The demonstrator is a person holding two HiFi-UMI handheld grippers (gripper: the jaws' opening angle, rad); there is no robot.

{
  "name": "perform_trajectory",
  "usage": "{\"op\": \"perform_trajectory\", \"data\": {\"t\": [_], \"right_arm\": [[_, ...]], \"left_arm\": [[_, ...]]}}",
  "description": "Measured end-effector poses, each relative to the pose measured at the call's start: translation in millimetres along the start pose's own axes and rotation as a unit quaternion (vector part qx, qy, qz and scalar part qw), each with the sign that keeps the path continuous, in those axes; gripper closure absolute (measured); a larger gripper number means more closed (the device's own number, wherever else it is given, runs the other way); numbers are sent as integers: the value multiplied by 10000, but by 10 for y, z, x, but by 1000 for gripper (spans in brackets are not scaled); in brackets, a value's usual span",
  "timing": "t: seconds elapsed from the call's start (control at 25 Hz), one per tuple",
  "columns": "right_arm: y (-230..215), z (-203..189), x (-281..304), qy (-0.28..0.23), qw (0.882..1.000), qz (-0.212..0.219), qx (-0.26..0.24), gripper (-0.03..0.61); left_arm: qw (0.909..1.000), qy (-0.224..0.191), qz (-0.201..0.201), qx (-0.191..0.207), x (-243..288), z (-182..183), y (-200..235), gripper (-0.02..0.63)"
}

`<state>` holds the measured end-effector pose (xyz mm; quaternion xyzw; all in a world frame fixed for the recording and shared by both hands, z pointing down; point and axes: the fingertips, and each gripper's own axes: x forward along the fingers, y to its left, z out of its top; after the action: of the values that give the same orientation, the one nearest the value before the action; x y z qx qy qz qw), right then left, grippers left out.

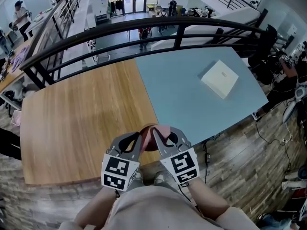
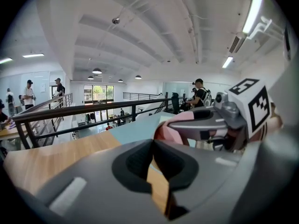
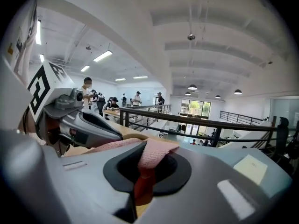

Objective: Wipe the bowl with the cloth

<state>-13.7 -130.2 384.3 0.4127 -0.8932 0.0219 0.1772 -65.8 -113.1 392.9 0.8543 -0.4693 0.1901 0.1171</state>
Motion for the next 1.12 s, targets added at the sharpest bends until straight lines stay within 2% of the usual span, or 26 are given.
{"op": "perform_trajectory", "data": {"t": [0.12,0.32,0.56,0.68,0.88,1.12], "right_arm": [[-42,76,-62,-139,9999,17,93,558],[-123,487,-265,-882,9954,-27,362,559],[-174,988,-354,-1393,9900,2,241,558],[-124,1017,-270,-1334,9908,145,198,558],[97,782,-93,-916,9941,546,205,558],[235,609,-17,-481,9960,738,-118,558]], "left_arm": [[10000,-22,-9,15,29,23,-14,607],[9999,18,-8,135,48,5,-24,607],[9996,8,-94,281,31,56,-97,607],[9990,-67,-164,400,19,132,-179,607],[9979,-184,-166,591,-28,214,-250,607],[9974,-175,-32,704,-34,225,-193,607]]}}
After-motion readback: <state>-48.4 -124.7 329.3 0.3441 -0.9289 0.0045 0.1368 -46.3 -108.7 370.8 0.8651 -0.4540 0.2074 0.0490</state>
